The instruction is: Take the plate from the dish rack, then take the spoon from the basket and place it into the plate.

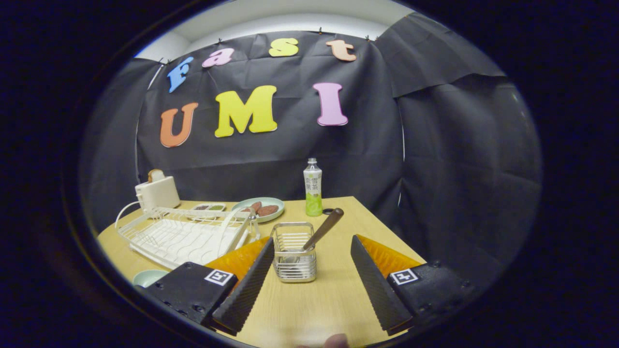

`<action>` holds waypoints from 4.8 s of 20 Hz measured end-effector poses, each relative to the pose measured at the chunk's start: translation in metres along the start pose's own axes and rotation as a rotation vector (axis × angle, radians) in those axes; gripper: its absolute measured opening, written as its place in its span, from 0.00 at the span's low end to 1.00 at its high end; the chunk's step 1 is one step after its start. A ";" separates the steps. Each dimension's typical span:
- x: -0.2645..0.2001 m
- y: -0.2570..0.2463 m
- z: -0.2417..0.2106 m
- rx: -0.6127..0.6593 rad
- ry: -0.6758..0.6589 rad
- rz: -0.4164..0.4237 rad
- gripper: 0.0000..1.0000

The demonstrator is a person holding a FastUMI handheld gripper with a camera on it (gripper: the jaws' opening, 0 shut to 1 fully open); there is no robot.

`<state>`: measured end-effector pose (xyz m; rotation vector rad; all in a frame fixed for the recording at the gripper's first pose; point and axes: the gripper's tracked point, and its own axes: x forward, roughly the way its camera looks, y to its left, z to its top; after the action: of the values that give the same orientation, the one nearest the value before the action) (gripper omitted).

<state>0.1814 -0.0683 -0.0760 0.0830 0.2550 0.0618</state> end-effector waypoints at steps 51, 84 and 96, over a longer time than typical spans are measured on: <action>-0.158 0.216 0.008 -0.085 -0.013 0.408 0.08; -0.161 0.180 0.020 -0.063 -0.188 0.216 0.97; -0.204 0.192 0.043 -0.057 -0.261 0.186 1.00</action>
<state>-0.0142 0.1045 0.0333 0.0575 -0.0162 0.2409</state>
